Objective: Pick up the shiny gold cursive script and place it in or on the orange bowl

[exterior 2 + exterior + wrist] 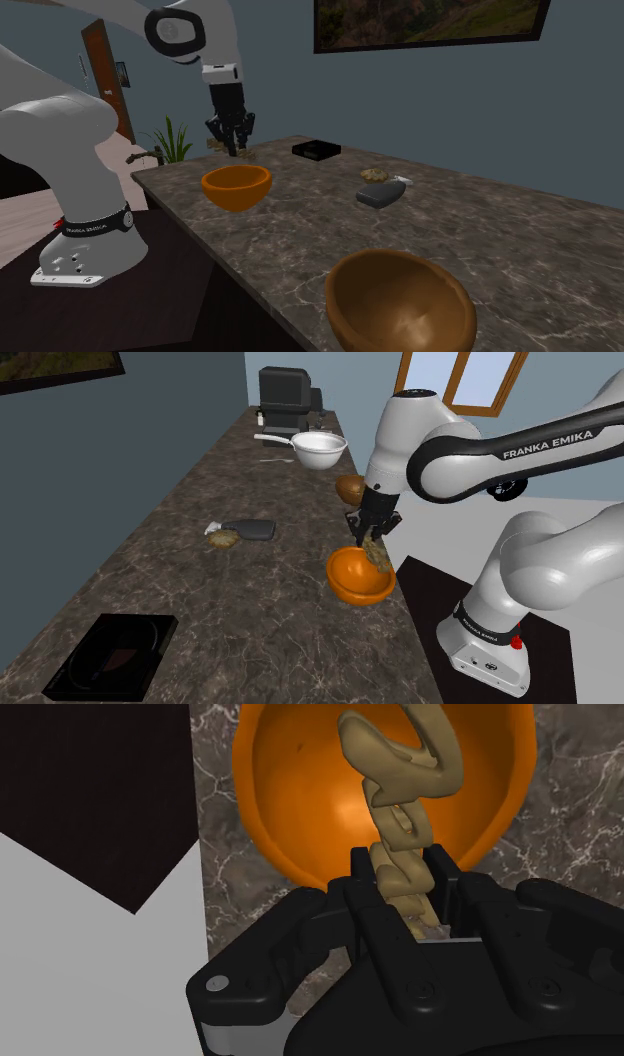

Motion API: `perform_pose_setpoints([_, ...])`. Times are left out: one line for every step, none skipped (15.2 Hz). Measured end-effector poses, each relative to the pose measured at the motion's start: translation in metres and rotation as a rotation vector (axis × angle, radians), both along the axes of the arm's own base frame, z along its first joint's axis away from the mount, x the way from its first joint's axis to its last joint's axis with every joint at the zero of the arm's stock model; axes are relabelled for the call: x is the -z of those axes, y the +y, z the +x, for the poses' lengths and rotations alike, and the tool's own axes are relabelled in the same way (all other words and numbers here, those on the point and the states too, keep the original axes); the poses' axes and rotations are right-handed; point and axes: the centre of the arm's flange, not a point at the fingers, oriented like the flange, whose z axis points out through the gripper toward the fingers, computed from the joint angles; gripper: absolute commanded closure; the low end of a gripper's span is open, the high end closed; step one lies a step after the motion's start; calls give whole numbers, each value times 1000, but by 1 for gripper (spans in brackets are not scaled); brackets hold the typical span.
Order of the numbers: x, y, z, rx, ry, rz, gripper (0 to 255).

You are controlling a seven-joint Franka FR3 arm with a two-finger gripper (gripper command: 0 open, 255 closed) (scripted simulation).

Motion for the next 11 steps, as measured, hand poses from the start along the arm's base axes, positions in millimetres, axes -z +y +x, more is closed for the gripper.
perform_pose_setpoints([6, 1, 0, 0, 0, 0, 255])
perform_pose_setpoints([10, 1, -1, 0, 0, 0, 255])
perform_pose_setpoints([16, 1, 0, 0, 1, 0, 255])
perform_pose_setpoints([22, 1, 0, 0, 1, 0, 255])
perform_pose_setpoints([27, 0, 0, 0, 0, 0, 255])
perform_pose_setpoints([31, 1, -1, 0, 0, 0, 255])
perform_pose_setpoints([37, 1, -2, 0, 1, 0, 255])
perform_pose_setpoints([42, 2, -1, 0, 1, 0, 255])
perform_pose_setpoints([48, 2, -1, 0, 1, 0, 255])
perform_pose_setpoints([54, 0, -1, 0, 1, 0, 255])
perform_pose_setpoints([57, 1, -1, 0, 1, 0, 255])
